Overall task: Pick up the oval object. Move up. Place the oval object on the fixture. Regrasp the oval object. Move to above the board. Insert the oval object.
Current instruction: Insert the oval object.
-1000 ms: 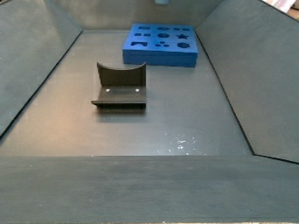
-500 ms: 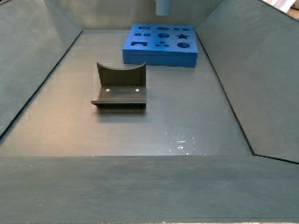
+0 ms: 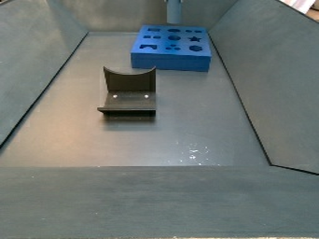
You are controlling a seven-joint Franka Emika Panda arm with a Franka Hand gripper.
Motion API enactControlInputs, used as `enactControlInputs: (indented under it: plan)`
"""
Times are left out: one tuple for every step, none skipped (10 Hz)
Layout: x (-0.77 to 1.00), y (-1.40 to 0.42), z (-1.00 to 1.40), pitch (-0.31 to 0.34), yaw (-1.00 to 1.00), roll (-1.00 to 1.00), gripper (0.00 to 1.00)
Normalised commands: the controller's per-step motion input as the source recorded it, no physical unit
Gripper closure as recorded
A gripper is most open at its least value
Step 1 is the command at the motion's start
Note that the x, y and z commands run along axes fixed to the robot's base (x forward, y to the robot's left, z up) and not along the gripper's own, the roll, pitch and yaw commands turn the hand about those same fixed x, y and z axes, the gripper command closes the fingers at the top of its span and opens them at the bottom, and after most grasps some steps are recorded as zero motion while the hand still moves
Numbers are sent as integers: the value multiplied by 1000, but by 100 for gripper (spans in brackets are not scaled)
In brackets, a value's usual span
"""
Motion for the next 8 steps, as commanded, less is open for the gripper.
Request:
enactControlInputs:
  plan:
    - [0,-9,-497,-70,66,0,100]
    - [77,0,-243,-11,0,0,100]
    - [0,0,-180,-3,0,0,100]
    - [0,0,-266,-29,0,0,100]
    - [-131,0,-449,-86,0,14,100]
    - [-134,0,-323,-76,0,0,100]
    - [0,0,-109,-20,0,-7,100]
    - [0,0,-126,-16,0,-26,100]
